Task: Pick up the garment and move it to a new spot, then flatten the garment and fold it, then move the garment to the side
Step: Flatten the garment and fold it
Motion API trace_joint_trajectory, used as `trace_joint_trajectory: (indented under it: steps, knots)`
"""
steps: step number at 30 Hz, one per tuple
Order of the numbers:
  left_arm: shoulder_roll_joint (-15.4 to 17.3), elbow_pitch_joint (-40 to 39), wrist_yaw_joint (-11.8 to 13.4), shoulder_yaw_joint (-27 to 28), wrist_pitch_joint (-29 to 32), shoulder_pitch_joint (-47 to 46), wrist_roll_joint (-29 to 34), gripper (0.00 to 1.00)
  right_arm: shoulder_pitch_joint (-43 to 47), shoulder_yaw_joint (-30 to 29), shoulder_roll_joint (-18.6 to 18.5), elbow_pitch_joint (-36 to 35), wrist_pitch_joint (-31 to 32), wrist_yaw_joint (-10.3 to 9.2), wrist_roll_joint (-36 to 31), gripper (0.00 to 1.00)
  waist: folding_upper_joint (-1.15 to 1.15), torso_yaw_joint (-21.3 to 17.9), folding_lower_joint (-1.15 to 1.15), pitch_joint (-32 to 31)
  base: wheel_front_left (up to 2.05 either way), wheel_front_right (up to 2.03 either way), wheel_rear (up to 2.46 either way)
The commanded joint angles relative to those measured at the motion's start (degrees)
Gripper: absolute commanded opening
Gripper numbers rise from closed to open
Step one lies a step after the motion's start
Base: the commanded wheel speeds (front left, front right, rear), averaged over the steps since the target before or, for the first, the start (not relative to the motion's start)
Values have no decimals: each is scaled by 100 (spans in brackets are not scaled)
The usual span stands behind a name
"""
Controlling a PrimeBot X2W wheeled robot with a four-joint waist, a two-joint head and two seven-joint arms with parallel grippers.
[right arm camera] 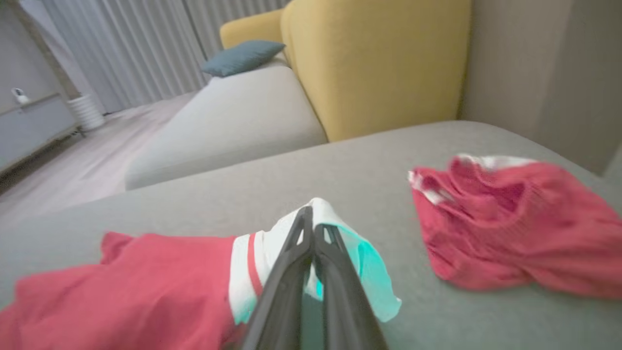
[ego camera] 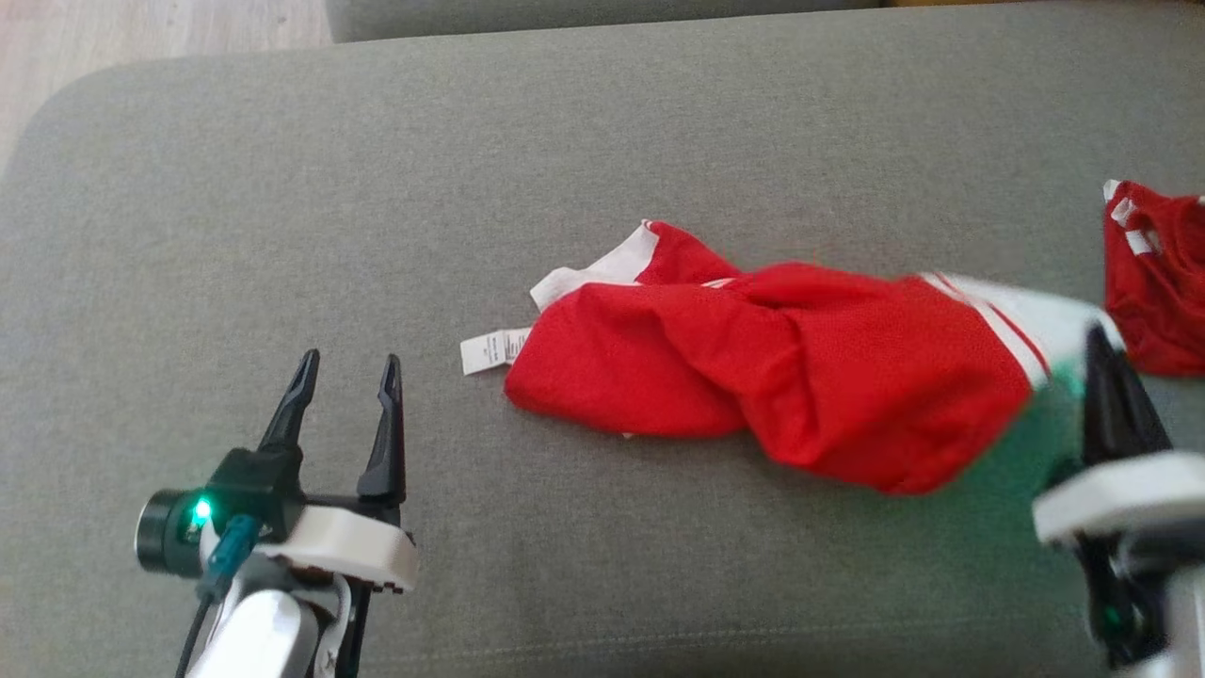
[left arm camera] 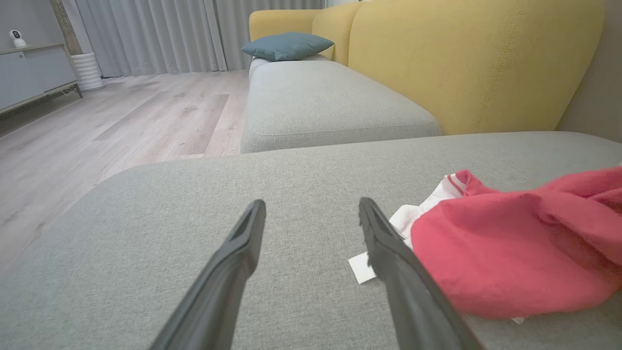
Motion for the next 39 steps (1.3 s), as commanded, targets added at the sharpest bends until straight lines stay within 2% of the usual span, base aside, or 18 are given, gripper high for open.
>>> trace_joint_trajectory:
  steps: [1,6,12,13,14,19,24,31,39]
  knots:
    - [48,-165,-10,229,-68,-341,43,100,173,-95,15,-178,0,20,-82,0,0,-20,0,13,0,0,0]
    - [65,-168,-29,235,-69,-342,51,100,703,-534,82,-49,160,20,-186,0,0,-75,0,50,0,0,0]
    - [100,-186,-12,269,-69,-325,62,100,1008,-247,99,52,300,20,72,0,0,-170,0,63,0,0,0]
    - [105,-185,-12,271,-69,-325,62,100,995,-202,99,67,273,20,99,58,0,-183,0,61,0,0,0]
    - [108,-183,-14,269,-69,-327,63,100,966,-158,100,55,219,20,73,100,0,-192,0,55,0,0,0]
    - [104,-163,-17,241,-69,-325,64,100,834,11,101,-385,-202,20,-446,100,0,-179,0,-49,0,0,0]
    - [83,-157,18,225,-70,-231,45,100,845,346,101,-1078,-351,20,-944,100,0,-105,0,-232,0,0,0]
    - [88,-140,61,199,-70,-34,-2,100,849,1159,42,-1297,-239,20,-912,100,0,-10,0,-458,0,0,0]
    - [99,-132,92,187,-69,79,-52,100,908,1291,47,-1262,-199,20,-818,100,0,23,0,-527,0,0,0]
